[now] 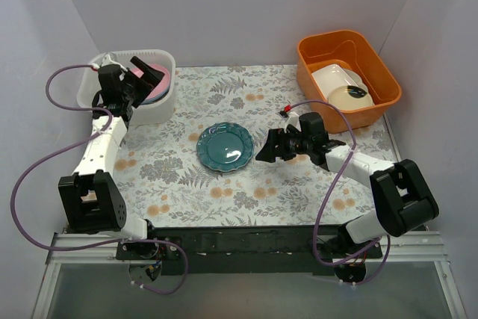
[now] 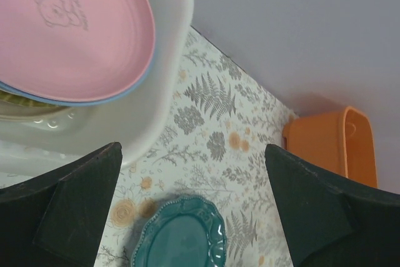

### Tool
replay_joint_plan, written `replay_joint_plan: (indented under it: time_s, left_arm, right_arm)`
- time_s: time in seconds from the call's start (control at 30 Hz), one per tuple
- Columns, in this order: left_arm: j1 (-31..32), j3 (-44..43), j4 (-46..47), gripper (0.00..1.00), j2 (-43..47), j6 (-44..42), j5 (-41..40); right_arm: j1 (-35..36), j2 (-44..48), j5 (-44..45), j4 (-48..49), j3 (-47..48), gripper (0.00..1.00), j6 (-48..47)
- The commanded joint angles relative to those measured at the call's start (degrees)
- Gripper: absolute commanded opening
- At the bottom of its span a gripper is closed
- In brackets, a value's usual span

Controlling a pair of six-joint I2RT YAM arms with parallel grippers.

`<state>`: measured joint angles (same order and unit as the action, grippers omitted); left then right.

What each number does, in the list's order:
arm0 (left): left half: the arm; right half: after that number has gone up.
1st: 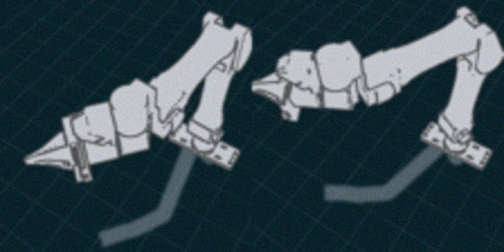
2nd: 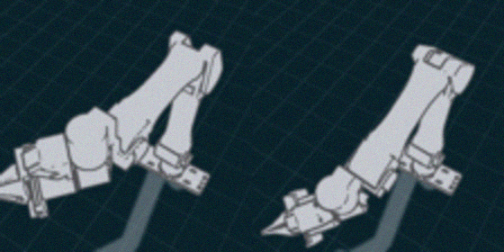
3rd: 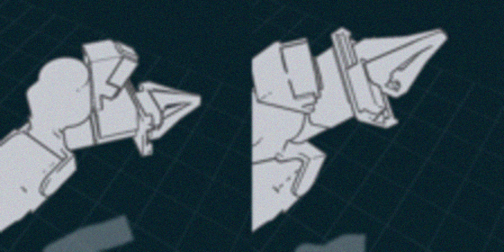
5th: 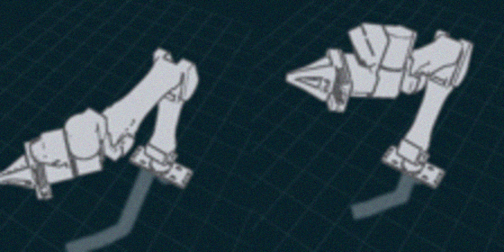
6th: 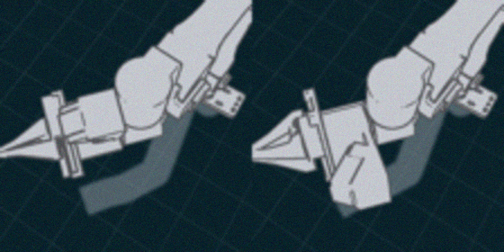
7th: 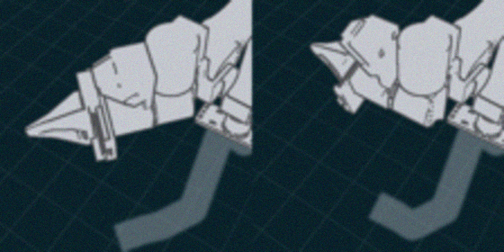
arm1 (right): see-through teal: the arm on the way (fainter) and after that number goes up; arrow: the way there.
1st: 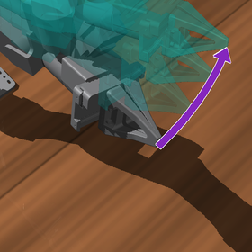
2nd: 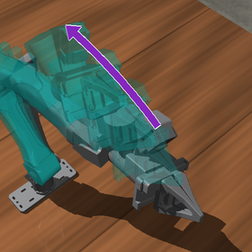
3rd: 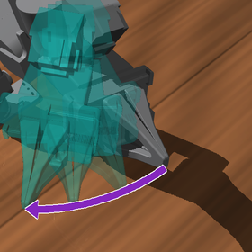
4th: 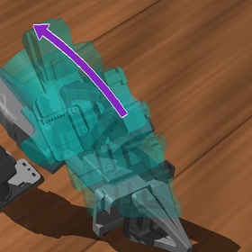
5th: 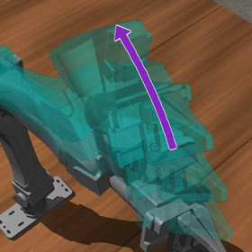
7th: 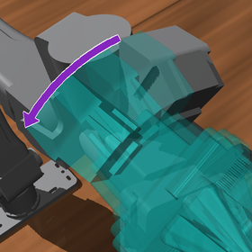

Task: Place the plates into the plastic bin on the countertop
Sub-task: Place the plate in the plastic bin, then pick up the plate at the center of the board.

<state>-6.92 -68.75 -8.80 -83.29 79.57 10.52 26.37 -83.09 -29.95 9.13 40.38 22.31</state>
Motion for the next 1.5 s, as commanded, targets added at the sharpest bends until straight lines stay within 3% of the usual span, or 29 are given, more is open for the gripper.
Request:
replay_joint_plan:
  time_s: [0.0, 0.5, 0.87, 1.2, 1.47]
  left_arm:
    - [2.0, -2.7, -0.9, 0.98, 0.5, -3.5, 3.4]
    - [10.0, 7.1, -1.2, 0.98, 7.0, -5.8, 7.6]
    - [17.1, 21.2, 4.4, 0.98, 10.9, -4.3, 5.5]
    - [21.1, 31.2, 7.7, 0.98, 13.1, -2.4, 3.8]
    - [21.4, 35.9, 6.7, 0.98, 16.9, -0.8, 0.0]
  right_arm:
    - [0.1, 0.2, 0.2, 1.5, 0.5, 0.94, -0.2]
    - [0.2, -8.6, -1.7, 3.7, 4.6, 0.93, 0.3]
    - [-0.3, -12.3, 0.1, 3.8, 6.4, 0.83, 1.4]
    - [-1.3, -21.1, -4.8, 12.5, 7.7, 0.61, 8.8]
    - [-1.3, -26.6, -5.7, 14.8, 11.1, 0.5, 12.1]
